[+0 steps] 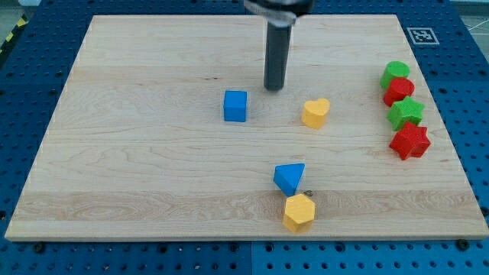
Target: Push the blue cube towards the blue triangle
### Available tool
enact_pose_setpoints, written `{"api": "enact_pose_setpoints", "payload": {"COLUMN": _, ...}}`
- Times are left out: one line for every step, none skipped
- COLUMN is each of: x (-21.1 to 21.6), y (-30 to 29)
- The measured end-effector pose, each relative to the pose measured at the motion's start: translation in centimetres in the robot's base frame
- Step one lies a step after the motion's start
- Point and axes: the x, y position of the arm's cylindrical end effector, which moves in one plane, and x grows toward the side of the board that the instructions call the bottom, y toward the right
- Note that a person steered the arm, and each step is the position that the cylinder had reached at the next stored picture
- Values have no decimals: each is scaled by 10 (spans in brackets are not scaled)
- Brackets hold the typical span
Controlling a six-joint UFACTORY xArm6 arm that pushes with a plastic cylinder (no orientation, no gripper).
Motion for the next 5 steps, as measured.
{"api": "enact_pose_setpoints", "payload": {"x": -12, "y": 0}}
{"api": "enact_pose_setpoints", "payload": {"x": -12, "y": -15}}
{"api": "enact_pose_setpoints", "payload": {"x": -12, "y": -71}}
{"api": "enact_pose_setpoints", "payload": {"x": -12, "y": -79}}
{"api": "enact_pose_setpoints", "payload": {"x": 22, "y": -89}}
